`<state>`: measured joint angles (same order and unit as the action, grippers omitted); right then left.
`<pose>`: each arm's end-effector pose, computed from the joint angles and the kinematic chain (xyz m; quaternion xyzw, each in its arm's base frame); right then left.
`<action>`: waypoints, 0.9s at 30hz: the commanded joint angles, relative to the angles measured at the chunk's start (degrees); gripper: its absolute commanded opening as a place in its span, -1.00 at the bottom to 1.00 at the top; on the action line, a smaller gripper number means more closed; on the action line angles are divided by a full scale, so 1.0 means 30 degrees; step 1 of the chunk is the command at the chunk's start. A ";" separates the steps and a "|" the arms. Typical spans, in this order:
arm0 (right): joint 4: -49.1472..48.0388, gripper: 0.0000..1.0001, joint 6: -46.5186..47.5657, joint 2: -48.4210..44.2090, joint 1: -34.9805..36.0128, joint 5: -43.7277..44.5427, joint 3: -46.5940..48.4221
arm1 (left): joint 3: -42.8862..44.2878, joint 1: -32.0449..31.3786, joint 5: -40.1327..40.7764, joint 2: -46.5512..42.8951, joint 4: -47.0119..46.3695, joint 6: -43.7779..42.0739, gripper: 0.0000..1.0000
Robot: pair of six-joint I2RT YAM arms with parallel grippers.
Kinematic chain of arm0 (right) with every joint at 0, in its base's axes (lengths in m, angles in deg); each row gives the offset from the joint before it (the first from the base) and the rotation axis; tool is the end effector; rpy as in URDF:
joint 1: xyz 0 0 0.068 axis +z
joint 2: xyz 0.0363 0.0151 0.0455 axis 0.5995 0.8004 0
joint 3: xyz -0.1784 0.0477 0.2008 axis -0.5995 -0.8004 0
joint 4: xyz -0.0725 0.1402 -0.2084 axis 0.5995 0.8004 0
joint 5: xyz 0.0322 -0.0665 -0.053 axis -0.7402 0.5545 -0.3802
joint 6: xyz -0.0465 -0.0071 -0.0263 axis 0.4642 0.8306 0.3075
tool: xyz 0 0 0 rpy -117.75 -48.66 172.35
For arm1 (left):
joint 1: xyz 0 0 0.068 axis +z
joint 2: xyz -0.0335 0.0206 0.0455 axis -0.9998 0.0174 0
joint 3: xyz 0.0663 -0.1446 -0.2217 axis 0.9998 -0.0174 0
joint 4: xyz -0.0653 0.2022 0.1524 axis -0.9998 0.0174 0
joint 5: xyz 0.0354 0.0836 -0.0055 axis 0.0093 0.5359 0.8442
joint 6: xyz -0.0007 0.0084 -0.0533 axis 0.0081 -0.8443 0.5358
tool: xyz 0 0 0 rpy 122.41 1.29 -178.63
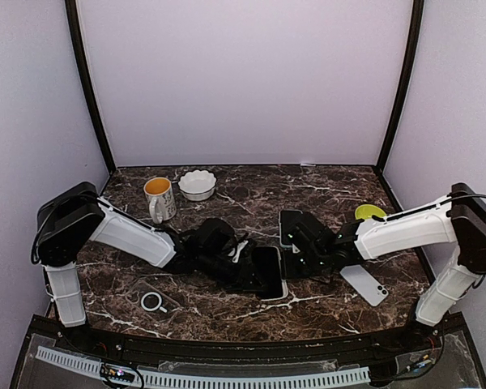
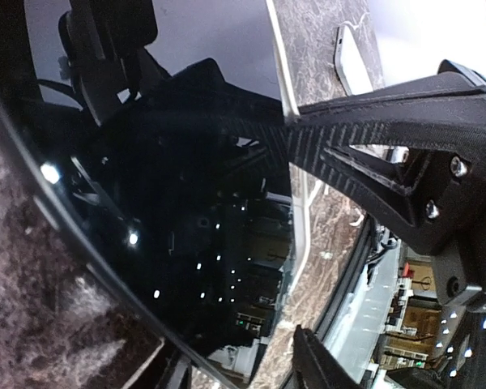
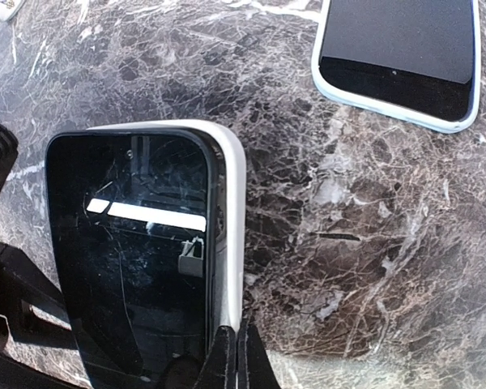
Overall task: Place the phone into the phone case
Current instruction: Pick up the phone from the phone case.
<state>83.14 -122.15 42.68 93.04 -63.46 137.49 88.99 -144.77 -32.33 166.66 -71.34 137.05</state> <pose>0.1767 0.2559 0.1627 -0.0626 0.9525 0.1910 0.2287 0.1996 -0.3260 0.1330 0.1637 0.8610 -0.4776 0.0617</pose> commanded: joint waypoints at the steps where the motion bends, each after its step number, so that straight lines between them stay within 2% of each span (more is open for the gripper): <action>1: -0.1894 -1.00 -0.0508 -0.0303 -0.0161 -0.0282 -0.0181 | -0.0418 -0.0062 -0.1198 0.0121 -0.2421 0.0893 -0.26; 4: -0.1915 -1.00 -0.0576 -0.0187 -0.0179 -0.0294 -0.0097 | 0.0026 -0.0204 -0.1505 0.0233 -0.2401 0.0762 -0.52; 5: -0.1908 -1.00 -0.0554 -0.0177 -0.0163 -0.0251 -0.0094 | 0.0189 -0.0237 -0.1533 0.0222 -0.2255 0.0745 -0.68; 9: -0.1587 -1.00 -0.0515 -0.0255 -0.0162 -0.0021 -0.0137 | 0.0360 -0.0232 -0.1508 0.0157 -0.1656 0.0526 -0.98; 19: 0.0610 -1.00 0.0640 -0.0687 -0.1010 0.1103 -0.0300 | 0.0242 -0.0228 -0.0844 -0.0694 0.0474 -0.0825 -1.00; 27: 0.0567 -1.00 0.1354 -0.0504 -0.1407 0.0253 -0.0345 | 0.0147 -0.0139 -0.0652 -0.0578 0.1226 -0.1610 -1.00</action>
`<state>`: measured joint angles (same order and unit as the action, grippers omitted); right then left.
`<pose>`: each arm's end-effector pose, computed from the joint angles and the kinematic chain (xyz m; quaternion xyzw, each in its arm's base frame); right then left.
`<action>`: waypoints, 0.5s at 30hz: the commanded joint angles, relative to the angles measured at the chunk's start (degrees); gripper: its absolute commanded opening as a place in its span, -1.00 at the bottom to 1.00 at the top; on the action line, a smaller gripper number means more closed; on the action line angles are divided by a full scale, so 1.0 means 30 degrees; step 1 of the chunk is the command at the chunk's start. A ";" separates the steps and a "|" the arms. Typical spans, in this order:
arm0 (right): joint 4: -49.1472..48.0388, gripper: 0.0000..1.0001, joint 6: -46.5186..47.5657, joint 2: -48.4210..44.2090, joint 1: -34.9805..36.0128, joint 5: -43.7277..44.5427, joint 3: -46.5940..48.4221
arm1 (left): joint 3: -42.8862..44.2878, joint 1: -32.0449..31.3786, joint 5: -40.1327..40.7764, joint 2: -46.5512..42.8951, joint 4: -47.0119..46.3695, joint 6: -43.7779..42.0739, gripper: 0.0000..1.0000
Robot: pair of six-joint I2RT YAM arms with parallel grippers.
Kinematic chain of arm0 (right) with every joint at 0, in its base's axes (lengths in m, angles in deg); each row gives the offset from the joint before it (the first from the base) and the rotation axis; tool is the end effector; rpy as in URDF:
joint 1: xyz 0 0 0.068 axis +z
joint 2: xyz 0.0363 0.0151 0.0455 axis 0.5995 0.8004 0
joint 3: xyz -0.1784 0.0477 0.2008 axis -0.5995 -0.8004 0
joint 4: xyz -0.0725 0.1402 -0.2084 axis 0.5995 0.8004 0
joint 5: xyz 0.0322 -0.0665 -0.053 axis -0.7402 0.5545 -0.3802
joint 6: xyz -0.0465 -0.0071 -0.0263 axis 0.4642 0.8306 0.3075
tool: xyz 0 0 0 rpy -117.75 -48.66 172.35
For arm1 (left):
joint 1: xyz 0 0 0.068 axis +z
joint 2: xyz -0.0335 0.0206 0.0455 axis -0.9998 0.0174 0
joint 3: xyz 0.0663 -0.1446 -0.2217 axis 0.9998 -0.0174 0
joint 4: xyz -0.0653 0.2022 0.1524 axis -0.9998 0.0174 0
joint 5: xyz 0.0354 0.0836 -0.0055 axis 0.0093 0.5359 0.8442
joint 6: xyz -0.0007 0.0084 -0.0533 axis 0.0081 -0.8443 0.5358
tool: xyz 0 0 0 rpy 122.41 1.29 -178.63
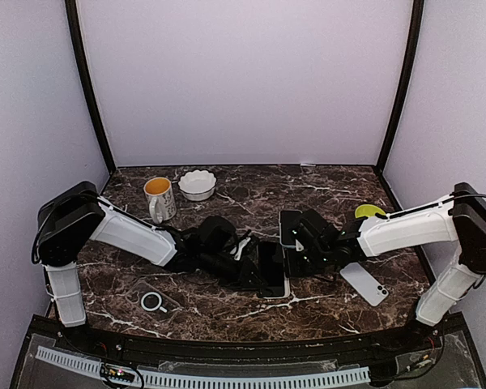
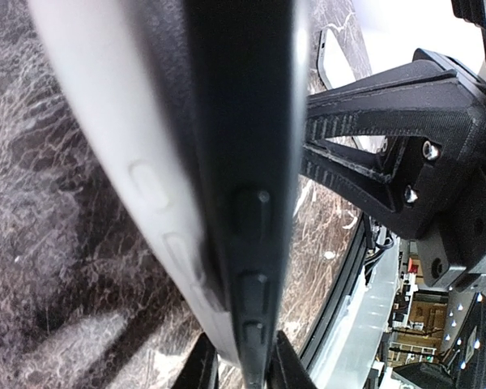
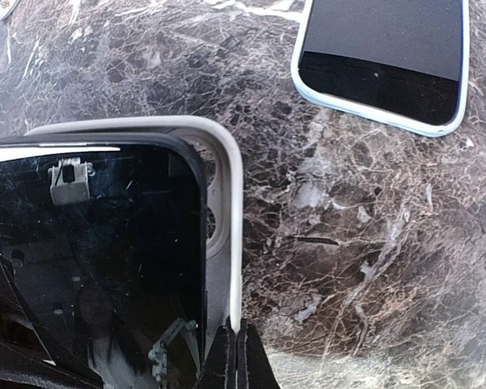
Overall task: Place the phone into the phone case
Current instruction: Pick up the phone from the phone case.
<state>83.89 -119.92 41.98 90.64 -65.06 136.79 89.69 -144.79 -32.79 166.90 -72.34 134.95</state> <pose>0.1839 0.2453 0.1619 -0.0658 0.9549 0.1857 0.2223 0.2014 -0.3295 0.1363 0.1839 0.8511 -0.4859 0.0754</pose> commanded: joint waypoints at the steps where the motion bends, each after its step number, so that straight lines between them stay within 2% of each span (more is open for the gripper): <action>1: 0.0088 -1.00 0.0626 -0.0180 -0.0585 0.0433 -0.0056 | -0.0101 -0.0053 -0.0515 -0.0463 0.1485 -0.0913 -1.00; 3: -0.0326 -1.00 0.0631 0.0079 -0.0573 -0.0263 0.0082 | -0.0152 0.0127 -0.0634 -0.0127 0.1225 -0.0722 -1.00; 5: -0.0384 -1.00 0.0659 0.0505 -0.0511 -0.0715 0.0274 | -0.0144 0.0314 -0.0857 0.0139 0.1057 -0.0551 -0.86; 6: -0.0344 -1.00 0.0654 0.0719 -0.0456 -0.0787 0.0401 | -0.0102 0.0344 -0.0879 0.0168 0.1051 -0.0510 -0.68; 8: -0.0374 -1.00 0.0637 0.0989 -0.0394 -0.0785 0.0458 | -0.0049 0.0396 -0.0672 0.0069 0.1303 -0.0668 -0.56; 9: -0.0431 -1.00 0.0598 0.1069 -0.0371 -0.0823 0.0436 | -0.0025 0.0401 -0.0492 0.0045 0.1415 -0.0847 -0.55; 12: -0.0600 -1.00 0.0549 0.1124 -0.0340 -0.0808 0.0433 | 0.0039 0.0403 -0.0073 -0.0103 0.2078 -0.1082 -0.73; 13: -0.0602 -1.00 0.0545 0.1137 -0.0328 -0.0788 0.0433 | 0.0034 0.0389 -0.0019 -0.0129 0.2198 -0.1156 -0.73; 15: -0.0539 -1.00 0.0586 0.1183 -0.0312 -0.0742 0.0483 | 0.0138 0.0387 0.0143 -0.0250 0.2724 -0.1250 -0.58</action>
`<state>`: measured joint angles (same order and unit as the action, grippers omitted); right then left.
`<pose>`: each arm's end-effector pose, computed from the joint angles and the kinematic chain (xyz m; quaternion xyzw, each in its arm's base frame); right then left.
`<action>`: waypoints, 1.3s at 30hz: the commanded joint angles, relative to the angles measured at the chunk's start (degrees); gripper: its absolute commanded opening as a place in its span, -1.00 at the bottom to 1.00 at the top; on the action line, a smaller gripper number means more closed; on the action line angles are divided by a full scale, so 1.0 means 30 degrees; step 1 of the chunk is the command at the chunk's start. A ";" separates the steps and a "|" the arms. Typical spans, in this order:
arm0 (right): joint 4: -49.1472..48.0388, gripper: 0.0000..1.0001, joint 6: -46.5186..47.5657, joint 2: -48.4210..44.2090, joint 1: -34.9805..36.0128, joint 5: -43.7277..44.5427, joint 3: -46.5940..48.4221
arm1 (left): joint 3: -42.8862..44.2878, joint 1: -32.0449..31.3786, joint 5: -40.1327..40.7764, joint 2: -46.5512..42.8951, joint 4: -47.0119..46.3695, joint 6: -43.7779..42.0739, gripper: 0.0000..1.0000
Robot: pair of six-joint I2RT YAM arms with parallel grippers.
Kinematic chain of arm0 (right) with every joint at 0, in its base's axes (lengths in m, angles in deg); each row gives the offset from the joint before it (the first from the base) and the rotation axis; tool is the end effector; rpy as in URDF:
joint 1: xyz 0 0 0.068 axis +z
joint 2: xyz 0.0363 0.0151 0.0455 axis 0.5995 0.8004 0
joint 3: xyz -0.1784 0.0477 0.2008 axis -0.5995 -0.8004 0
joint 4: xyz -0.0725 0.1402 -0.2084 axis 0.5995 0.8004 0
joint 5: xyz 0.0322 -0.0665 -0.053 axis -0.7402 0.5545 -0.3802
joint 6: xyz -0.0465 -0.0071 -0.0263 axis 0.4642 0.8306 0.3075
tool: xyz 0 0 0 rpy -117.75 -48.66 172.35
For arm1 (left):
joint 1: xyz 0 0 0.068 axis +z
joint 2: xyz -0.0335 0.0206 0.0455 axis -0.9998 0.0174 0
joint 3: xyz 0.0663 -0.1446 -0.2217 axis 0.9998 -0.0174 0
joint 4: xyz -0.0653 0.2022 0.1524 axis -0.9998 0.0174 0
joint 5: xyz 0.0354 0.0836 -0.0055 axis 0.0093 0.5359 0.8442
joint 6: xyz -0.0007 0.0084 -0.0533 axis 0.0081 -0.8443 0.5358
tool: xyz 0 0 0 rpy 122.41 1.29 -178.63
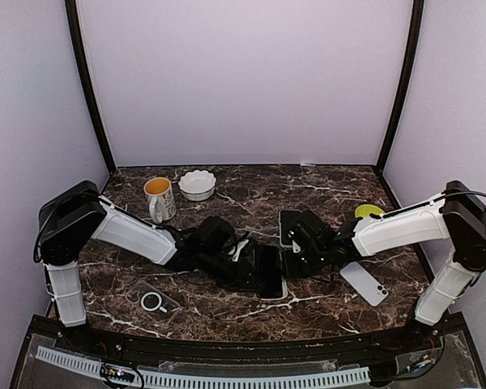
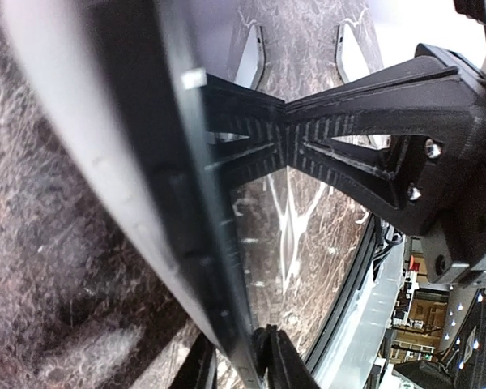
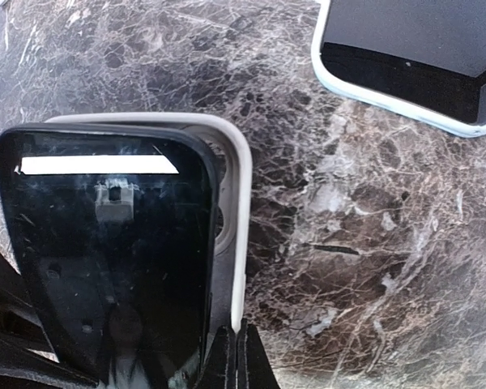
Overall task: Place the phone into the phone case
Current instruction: Pick up the phone from the phone case.
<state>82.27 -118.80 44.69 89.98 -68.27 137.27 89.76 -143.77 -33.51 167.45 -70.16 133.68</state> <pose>0.1891 0.2496 0.1521 -0.0779 0.9563 0.1965 0.2020 0.2057 -0.3242 0.1302 0.1833 0.8591 -0.4734 0.0655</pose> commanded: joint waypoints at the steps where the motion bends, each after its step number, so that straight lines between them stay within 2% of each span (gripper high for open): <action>1: 0.0062 -1.00 0.0240 0.0293 -0.0080 0.0379 0.0352 | 0.0135 0.0027 0.0501 -0.0595 0.2226 -0.0851 -0.43; 2: 0.0121 -1.00 0.0239 0.0294 -0.0064 0.0441 0.0360 | 0.0142 0.0029 0.0608 -0.0826 0.2303 -0.0927 -0.31; 4: 0.0210 -1.00 0.0295 0.0280 -0.0051 0.0519 0.0383 | 0.0226 0.0024 0.0926 -0.1071 0.2587 -0.1163 -0.26; 10: 0.0343 -1.00 0.0395 0.0265 -0.0049 0.0693 0.0478 | 0.0928 -0.0234 0.1647 -0.1218 0.3916 -0.1820 -0.25; 15: 0.0263 -1.00 0.0345 0.0208 -0.0034 0.0682 0.0504 | 0.0480 -0.0320 0.0104 -0.0604 0.1759 -0.0583 -0.25; 18: 0.0271 -1.00 0.0310 0.0127 -0.0020 0.0736 0.0493 | 0.0238 -0.0320 -0.0855 0.0154 -0.0070 0.0694 -0.26; 22: 0.0314 -1.00 0.0296 0.0086 -0.0020 0.0810 0.0449 | 0.0143 -0.0320 -0.1484 0.0510 -0.1374 0.1579 -0.39; 30: 0.0230 -1.00 0.0308 0.0074 -0.0020 0.0819 0.0390 | 0.0294 -0.0321 -0.1671 0.0685 -0.0807 0.1486 -0.42; 32: 0.0207 -1.00 0.0296 0.0089 -0.0020 0.0841 0.0416 | 0.0149 -0.0320 -0.1945 0.0861 -0.1251 0.1786 -0.47; 36: 0.0281 -1.00 0.0268 0.0040 -0.0020 0.0863 0.0388 | -0.0028 -0.0320 -0.2211 0.0921 -0.1845 0.2188 -0.88; 39: 0.0393 -1.00 0.0301 -0.0017 -0.0005 0.0964 0.0388 | -0.0024 -0.0335 -0.2367 0.0873 -0.1836 0.2098 -1.00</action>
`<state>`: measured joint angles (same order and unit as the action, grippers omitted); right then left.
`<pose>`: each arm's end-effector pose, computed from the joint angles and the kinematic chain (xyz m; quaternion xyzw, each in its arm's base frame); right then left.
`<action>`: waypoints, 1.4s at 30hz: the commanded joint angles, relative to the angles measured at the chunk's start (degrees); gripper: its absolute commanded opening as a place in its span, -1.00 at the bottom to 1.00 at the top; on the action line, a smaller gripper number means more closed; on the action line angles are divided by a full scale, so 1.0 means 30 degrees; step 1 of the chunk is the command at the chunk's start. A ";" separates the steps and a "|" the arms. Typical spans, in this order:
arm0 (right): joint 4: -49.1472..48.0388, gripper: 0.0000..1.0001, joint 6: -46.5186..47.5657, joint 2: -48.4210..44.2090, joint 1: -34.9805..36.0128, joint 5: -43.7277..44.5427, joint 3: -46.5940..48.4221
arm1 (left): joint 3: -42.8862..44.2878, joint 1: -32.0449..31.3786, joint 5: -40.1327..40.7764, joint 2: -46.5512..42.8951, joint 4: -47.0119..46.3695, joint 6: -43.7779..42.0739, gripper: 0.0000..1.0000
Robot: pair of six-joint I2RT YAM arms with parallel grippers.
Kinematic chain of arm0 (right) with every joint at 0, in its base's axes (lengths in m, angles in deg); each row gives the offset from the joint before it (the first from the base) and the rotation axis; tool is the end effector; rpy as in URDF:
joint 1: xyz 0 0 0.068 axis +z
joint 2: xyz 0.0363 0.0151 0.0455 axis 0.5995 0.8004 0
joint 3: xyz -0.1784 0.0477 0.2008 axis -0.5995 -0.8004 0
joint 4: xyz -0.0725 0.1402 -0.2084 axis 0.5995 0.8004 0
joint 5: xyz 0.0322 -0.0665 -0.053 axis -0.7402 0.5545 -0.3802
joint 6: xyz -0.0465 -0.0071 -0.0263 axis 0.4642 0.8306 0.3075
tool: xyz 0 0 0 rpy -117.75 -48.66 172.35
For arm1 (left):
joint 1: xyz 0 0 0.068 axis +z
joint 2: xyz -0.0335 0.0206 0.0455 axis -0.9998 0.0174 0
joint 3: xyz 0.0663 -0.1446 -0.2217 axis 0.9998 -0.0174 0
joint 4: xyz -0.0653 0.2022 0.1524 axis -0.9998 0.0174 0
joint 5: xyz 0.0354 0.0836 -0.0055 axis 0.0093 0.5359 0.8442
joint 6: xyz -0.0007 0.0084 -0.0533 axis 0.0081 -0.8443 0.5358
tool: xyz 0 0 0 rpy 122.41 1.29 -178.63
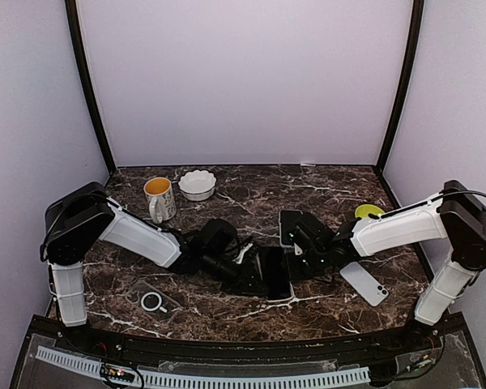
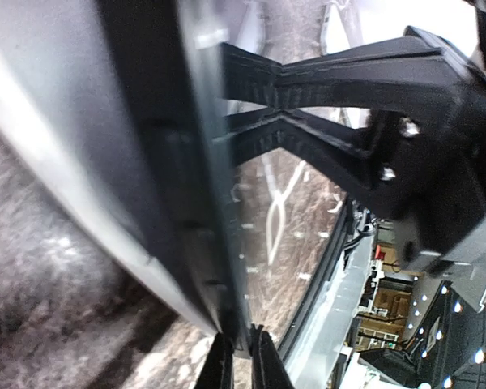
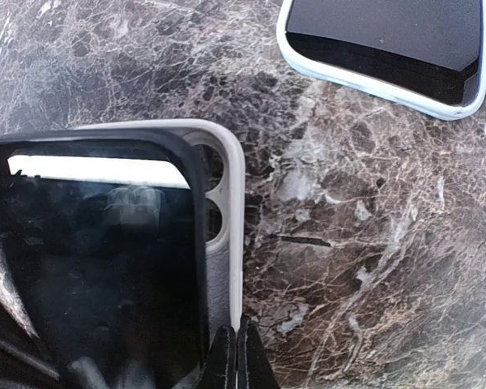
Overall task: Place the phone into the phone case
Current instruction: Pick up the phone from the phone case, then pass from the left arm to the right
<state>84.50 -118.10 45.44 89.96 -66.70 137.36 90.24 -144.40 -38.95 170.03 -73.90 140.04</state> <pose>0.1882 0.2467 0.1465 -0.0812 0.9625 0.1682 0.1967 0.2028 -0.3324 0.1224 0.1629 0.8478 -0.5046 0.0086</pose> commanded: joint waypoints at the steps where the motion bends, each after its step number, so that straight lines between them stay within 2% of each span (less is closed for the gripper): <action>1: -0.0259 -1.00 0.0062 -0.0289 -0.0011 0.0509 0.0361 | -0.0197 -0.0116 -0.0593 -0.0037 -0.0665 -0.0032 -1.00; 6: 0.0361 -1.00 0.0188 -0.0627 0.0002 0.1040 0.0403 | -0.0481 -0.0109 -0.0560 -0.0587 -0.0912 -0.0282 -1.00; 10: 0.0441 -0.97 0.0624 -0.1261 -0.0167 0.0697 0.0485 | -0.0532 -0.0109 0.0904 -0.1795 0.0225 -0.2311 -1.00; 14: 0.0962 -0.25 0.1178 -0.2559 -0.0333 0.0981 0.1048 | -0.0525 -0.0163 0.3019 -0.3104 0.1796 -0.5380 -1.00; 16: 0.1326 0.02 0.1422 -0.3269 -0.0434 0.1268 0.1320 | -0.0632 -0.0167 0.3587 -0.3284 0.2061 -0.6003 -1.00; 19: 0.1593 0.30 0.1356 -0.4097 -0.0524 0.1587 0.1479 | -0.0915 -0.0186 0.4233 -0.3255 0.1736 -0.6156 -1.00; 21: 0.0184 0.52 0.1109 -0.4454 -0.0497 0.0914 0.1151 | -0.1167 -0.0210 0.4131 -0.3138 0.1156 -0.5968 -1.00; 24: -0.3694 0.94 0.0103 -0.4474 -0.0480 -0.0899 -0.0004 | -0.1212 -0.0326 0.4186 -0.2957 0.0901 -0.5856 -1.00; 26: -0.4970 0.97 -0.0548 -0.3784 -0.0370 -0.1200 -0.0160 | -0.1117 -0.0363 0.4282 -0.2921 0.1048 -0.5879 -1.00; 31: -0.5444 0.97 -0.1144 -0.1534 0.0108 -0.1057 0.0758 | -0.1037 -0.0373 0.4472 -0.2902 0.1288 -0.5895 -1.00; 40: -0.4090 0.77 -0.0944 0.0258 0.0957 0.0188 0.2211 | -0.0809 -0.0381 0.4464 -0.2687 0.1589 -0.5918 -1.00; 42: -0.3383 0.65 -0.0925 0.0475 0.1130 0.0789 0.2488 | -0.0766 -0.0373 0.4431 -0.2642 0.1654 -0.5949 -1.00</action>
<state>72.85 -120.68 45.48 92.23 -67.64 142.04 87.48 -145.17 -26.56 162.88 -69.98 123.65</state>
